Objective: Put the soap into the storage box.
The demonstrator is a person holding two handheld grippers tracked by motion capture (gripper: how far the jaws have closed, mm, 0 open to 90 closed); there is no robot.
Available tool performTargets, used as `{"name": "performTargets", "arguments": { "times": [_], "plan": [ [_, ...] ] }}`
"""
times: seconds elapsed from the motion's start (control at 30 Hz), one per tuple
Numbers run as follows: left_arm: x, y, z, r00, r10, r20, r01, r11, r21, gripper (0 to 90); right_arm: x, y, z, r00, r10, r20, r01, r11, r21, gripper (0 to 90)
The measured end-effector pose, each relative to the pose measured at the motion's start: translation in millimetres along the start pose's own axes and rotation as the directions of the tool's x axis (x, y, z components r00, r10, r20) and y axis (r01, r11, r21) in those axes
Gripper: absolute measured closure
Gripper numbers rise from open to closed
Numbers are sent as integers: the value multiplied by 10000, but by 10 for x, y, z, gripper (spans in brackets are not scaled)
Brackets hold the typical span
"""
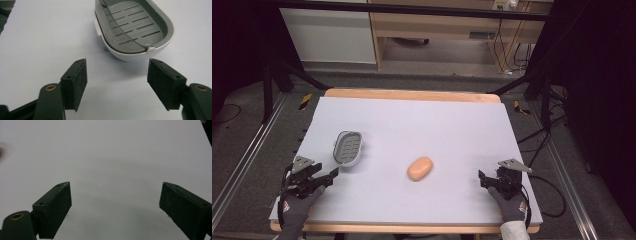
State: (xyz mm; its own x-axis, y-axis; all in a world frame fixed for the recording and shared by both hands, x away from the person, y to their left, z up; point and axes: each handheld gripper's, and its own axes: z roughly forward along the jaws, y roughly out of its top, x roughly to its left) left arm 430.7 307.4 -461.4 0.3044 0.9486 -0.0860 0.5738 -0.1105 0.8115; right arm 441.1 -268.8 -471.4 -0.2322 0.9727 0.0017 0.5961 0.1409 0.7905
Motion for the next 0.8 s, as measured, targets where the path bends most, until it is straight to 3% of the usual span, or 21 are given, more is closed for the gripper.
{"name": "performTargets", "arguments": {
  "times": [0.43, 0.8],
  "plan": [
    [-281, 32, -3, 9981, 376, 491, -378, 9993, 47, 344, 28, -12, 7, 9997, -87, -215, 90, 9999, 130, 92],
    [-529, 61, 38, 9920, 879, 907, -889, 9960, 78, 327, 51, -16, 17, 9995, -123, -284, 128, 9998, 164, 79]
  ]
}}
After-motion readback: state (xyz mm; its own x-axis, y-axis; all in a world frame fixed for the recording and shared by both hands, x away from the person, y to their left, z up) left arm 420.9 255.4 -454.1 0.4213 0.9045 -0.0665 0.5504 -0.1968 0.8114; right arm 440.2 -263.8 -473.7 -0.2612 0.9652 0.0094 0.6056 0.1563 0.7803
